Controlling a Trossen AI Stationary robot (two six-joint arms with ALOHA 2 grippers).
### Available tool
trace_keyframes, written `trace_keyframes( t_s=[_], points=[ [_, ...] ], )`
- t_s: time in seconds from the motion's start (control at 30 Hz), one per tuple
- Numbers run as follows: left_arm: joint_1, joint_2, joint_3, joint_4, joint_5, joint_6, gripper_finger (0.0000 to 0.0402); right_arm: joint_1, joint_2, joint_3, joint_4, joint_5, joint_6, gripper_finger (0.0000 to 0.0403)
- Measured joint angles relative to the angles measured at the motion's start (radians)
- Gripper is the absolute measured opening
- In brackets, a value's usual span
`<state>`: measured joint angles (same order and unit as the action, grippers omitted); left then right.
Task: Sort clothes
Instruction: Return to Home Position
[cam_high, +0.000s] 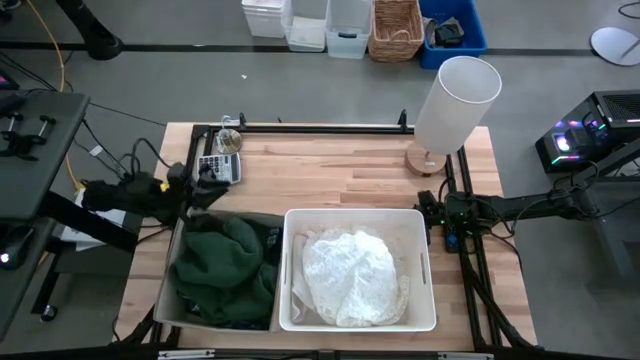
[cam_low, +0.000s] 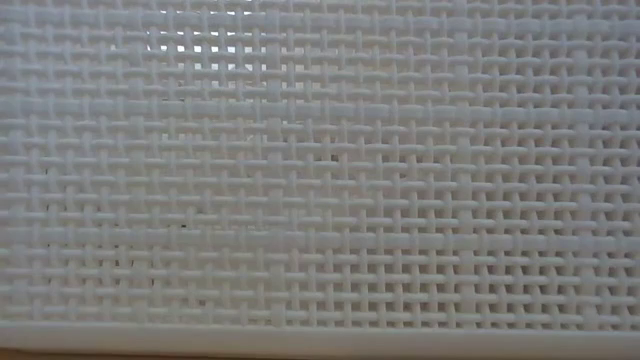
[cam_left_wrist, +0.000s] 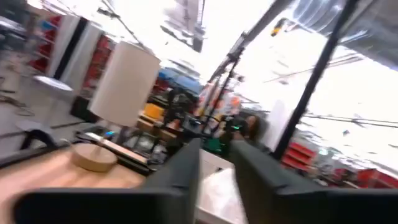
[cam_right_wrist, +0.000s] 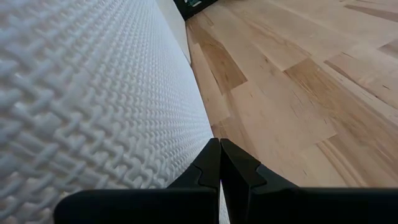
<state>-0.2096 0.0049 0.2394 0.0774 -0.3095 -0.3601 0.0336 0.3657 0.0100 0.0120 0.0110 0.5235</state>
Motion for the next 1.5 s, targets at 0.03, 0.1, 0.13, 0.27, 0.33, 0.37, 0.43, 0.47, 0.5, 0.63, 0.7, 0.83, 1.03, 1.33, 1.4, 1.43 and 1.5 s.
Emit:
trace_keyframes(
  t_s=[0.03, 0.1, 0.13, 0.27, 0.33, 0.37, 0.43, 0.47, 0.5, 0.63, 0.7, 0.83, 1.03, 1.33, 1.4, 1.43, 1.5],
  points=[
    [0.0, 0.001, -0.025, 0.039, 0.021, -0.002, 0.0058, 0.0, 0.0, 0.0, 0.0, 0.0, 0.0, 0.0],
    [0.0, 0.019, -0.065, 0.164, 0.057, -0.005, 0.0016, 0.0, 0.0, 0.0, 0.0, 0.0, 0.0, 0.0],
    [-0.001, 0.018, -0.088, 0.209, 0.064, -0.006, 0.0012, 0.0, 0.0, 0.0, 0.0, 0.0, 0.0, 0.0],
    [0.0, 0.016, -0.154, 0.371, 0.05, 0.019, 0.0004, 0.0, 0.0, 0.0, 0.0, 0.0, 0.0, 0.0],
    [0.0, 0.016, -0.168, 0.381, 0.016, 0.052, 0.0002, 0.0, 0.0, 0.0, 0.0, 0.0, 0.0, 0.0],
    [0.0, 0.017, -0.172, 0.372, -0.009, 0.065, 0.0005, 0.0, 0.0, 0.0, 0.0, 0.0, 0.0, 0.0],
    [0.0, 0.017, -0.178, 0.337, -0.059, 0.092, 0.0013, 0.0, 0.0, 0.0, 0.0, 0.0, 0.0, 0.0],
    [0.0, 0.018, -0.178, 0.315, -0.068, 0.103, 0.0016, 0.0, 0.0, 0.0, 0.0, 0.0, 0.0, 0.0],
    [0.0, 0.017, -0.178, 0.292, -0.069, 0.108, 0.0019, 0.0, 0.0, 0.0, 0.0, 0.0, 0.0, 0.0],
    [0.0, 0.017, -0.174, 0.227, -0.068, 0.109, 0.0023, 0.0, 0.0, 0.0, 0.0, 0.0, 0.0, 0.0],
    [0.0, 0.017, -0.174, 0.222, -0.068, 0.109, 0.0023, 0.0, 0.0, 0.0, 0.0, 0.0, 0.0, 0.0],
    [0.0, 0.017, -0.176, 0.223, -0.068, 0.109, 0.0023, 0.0, 0.0, 0.0, 0.0, 0.0, 0.0, 0.0],
    [0.0, 0.017, -0.177, 0.222, -0.068, 0.109, 0.0023, 0.0, 0.0, 0.0, 0.0, 0.0, 0.0, 0.0],
    [0.0, 0.017, -0.178, 0.221, -0.068, 0.109, 0.0023, 0.0, 0.0, 0.0, 0.0, 0.0, 0.0, 0.0],
    [0.0, 0.018, -0.178, 0.221, -0.068, 0.109, 0.0023, 0.0, 0.0, 0.0, 0.0, 0.0, 0.0, 0.0],
    [0.0, 0.018, -0.178, 0.22, -0.068, 0.109, 0.0023, 0.0, 0.0, 0.0, 0.0, 0.0, 0.0, 0.0],
    [0.0, 0.018, -0.178, 0.22, -0.068, 0.109, 0.0023, 0.0, 0.0, 0.0, 0.0, 0.0, 0.0, 0.0]
  ],
)
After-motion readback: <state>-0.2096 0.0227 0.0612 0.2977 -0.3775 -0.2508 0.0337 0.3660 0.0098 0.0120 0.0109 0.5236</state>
